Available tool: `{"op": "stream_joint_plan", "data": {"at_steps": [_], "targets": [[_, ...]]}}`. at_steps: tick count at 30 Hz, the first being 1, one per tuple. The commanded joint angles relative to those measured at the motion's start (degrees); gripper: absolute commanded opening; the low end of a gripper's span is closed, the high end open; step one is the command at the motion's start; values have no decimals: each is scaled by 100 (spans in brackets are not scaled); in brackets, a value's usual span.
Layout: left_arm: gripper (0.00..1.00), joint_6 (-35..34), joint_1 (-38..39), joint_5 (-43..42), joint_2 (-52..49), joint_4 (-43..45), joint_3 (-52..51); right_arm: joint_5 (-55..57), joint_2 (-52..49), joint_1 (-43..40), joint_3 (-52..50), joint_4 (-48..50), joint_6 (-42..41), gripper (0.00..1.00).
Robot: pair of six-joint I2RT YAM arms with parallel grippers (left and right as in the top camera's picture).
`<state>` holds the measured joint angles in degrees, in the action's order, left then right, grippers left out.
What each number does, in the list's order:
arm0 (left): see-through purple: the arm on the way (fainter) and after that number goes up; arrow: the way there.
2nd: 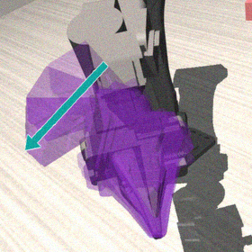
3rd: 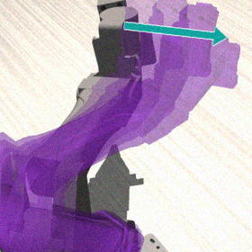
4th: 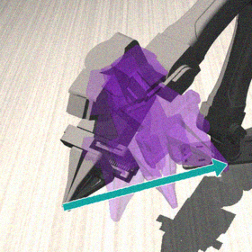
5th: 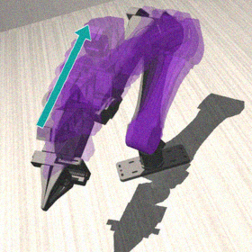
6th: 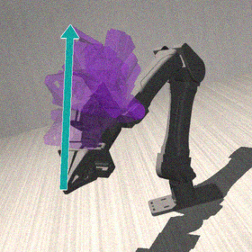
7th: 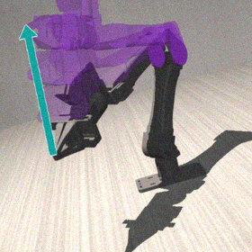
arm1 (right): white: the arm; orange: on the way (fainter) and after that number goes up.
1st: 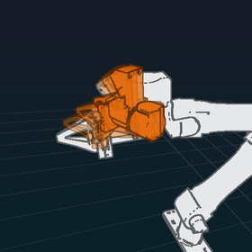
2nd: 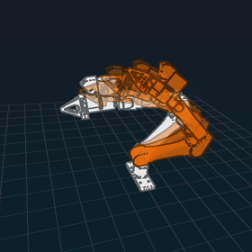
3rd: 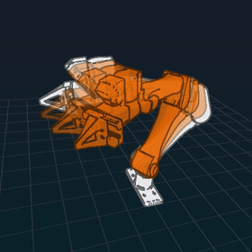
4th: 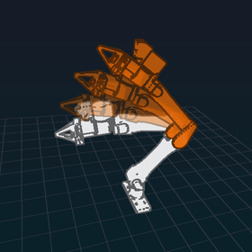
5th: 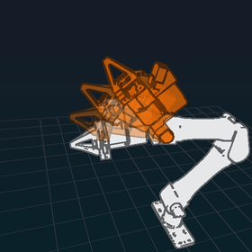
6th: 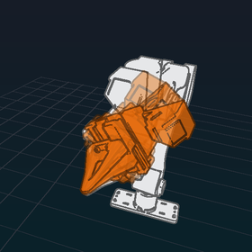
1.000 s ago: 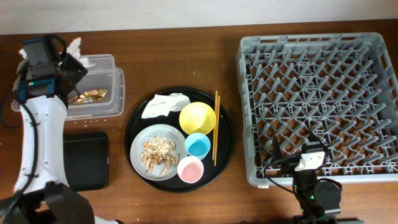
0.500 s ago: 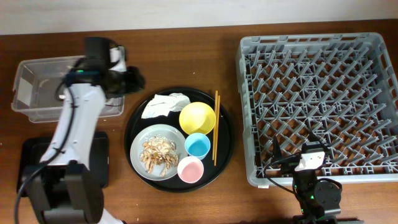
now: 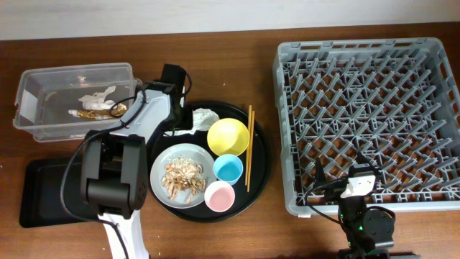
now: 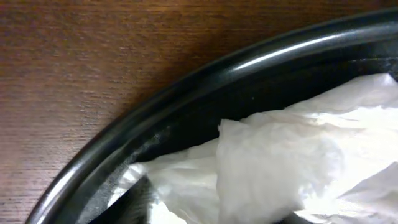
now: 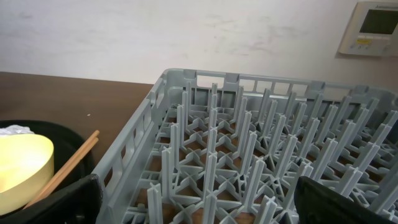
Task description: Sort waste into correct bins and load items into the dishwasher rack
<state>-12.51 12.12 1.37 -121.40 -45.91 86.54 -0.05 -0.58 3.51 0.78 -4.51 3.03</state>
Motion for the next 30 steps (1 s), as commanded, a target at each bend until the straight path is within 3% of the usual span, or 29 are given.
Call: {"op": "stream_joint_plan", "data": {"at_steps": [1,2,6,9,13,14,18,19,20,21,25,27,29,30], "targets": [[11,61,26,-116,-142,-101,48,28,37,-20,-46,-15,-4,99],[0,61,24,-116,-24,-223,111,28,37,-20,-46,-15,-4,99],[0,44,-7,-42,1220,-199,267,28,37,-20,-46,-17,-4,99],[0,-1139,-391,1462,2061,153,267,28,37,-20,-46,-17,-4,99],[0,-1381,-1272,1797,2081,728,264,28,37,-20,-46,-17,-4,99],[0,-1696,-1572,2083,2081,778,264,28,37,-20,-46,-15,-4,98],[1,-1768,-2258,2203,2070,778,243,28,37,-20,-46,-15,-4,99],[70,-1768,-2393,2199,2065,754,232,28,37,-20,-46,-15,-4,99],[93,-1766,-2396,2201,2065,732,232,28,37,-20,-46,-15,-4,99],[99,-1768,-2396,2201,2065,667,232,28,37,-20,-46,-17,-4,99],[99,-1766,-2391,1952,2068,372,232,28,37,-20,-46,-15,-4,99],[99,-1759,-2389,1174,2129,-315,234,28,37,-20,-46,-17,-4,99],[99,-1156,-2376,-249,2476,-538,234,28,37,-20,-46,-15,-4,99],[99,-994,-2343,-538,2662,-549,234,28,37,-20,-46,-15,-4,99]]}}
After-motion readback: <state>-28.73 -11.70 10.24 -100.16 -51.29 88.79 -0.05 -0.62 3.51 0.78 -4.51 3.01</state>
